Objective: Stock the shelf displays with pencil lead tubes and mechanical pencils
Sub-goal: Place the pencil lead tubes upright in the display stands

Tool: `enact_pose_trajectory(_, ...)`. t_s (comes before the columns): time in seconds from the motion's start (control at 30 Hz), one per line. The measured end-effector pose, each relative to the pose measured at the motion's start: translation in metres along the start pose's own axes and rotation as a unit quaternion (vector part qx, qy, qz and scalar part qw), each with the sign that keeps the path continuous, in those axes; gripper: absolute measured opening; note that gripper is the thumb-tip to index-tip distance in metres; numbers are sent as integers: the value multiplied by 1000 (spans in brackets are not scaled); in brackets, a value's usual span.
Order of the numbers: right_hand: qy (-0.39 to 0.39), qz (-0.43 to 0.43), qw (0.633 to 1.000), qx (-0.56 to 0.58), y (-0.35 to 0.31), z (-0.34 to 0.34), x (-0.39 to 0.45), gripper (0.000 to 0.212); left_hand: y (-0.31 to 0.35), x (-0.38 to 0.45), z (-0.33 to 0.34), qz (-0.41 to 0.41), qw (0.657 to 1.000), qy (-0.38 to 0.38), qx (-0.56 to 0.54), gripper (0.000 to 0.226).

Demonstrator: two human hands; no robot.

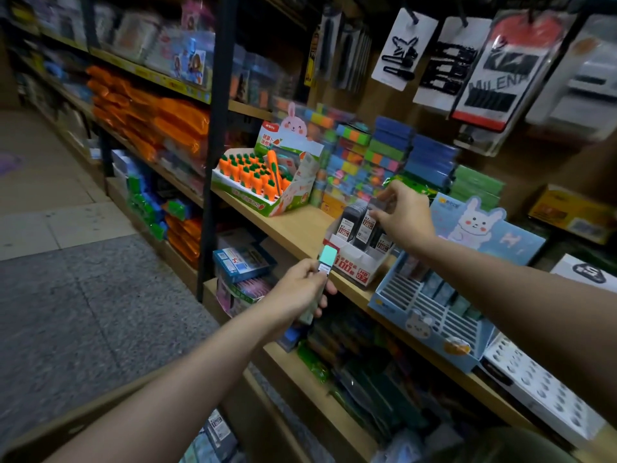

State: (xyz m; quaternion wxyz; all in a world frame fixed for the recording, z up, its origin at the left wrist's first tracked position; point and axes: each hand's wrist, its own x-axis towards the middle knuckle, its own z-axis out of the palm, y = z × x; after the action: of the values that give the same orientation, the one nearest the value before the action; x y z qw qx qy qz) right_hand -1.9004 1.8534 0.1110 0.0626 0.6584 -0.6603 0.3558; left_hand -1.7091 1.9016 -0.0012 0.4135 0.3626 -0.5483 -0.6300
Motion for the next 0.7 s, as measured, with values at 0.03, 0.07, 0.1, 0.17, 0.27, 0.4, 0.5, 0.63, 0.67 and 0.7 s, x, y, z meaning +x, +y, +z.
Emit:
enact_pose_trajectory(0.03, -6, -6, 1000, -15, 0, 2, 1, 25, -1, 1, 0, 0, 1000, -1, -3, 16)
enact_pose_trajectory(0.07, -11, -12, 999, -35, 1, 3, 1, 25, -1, 1, 0, 1, 1000, -2, -6, 16)
enact_pose_trajectory(0.1, -15, -19, 998, -58, 2, 5, 0, 25, -1, 2, 0, 3, 1000, -4, -8, 16)
enact_pose_trajectory(0.17, -16, -35, 993, -108, 5, 8, 0, 25, -1, 3, 1, 9, 1000, -11, -11, 16)
enact_pose_trajectory(0.27, -6, -65, 980, -185, 11, 12, -3, 25, -1, 4, 4, 20, 999, -26, -13, 17)
enact_pose_trajectory(0.4, -3, -73, 972, -223, 14, 7, -6, 30, -5, 4, 5, 30, 999, -35, -15, 18)
enact_pose_trajectory(0.5, 25, -30, 998, -51, 7, -7, -24, 27, -11, 5, 9, 38, 998, -33, -25, 17)
enact_pose_trajectory(0.63, -116, 38, 981, 148, 0, -22, -87, 30, -18, 8, 26, 59, 996, -54, -28, 16)
enact_pose_trajectory(0.67, -134, 42, 978, 155, 2, -24, -102, 32, -19, 7, 32, 62, 995, -72, -27, 16)
enact_pose_trajectory(0.7, -132, 41, 978, 155, 4, -27, -115, 31, -20, 6, 38, 62, 993, -97, -27, 16)
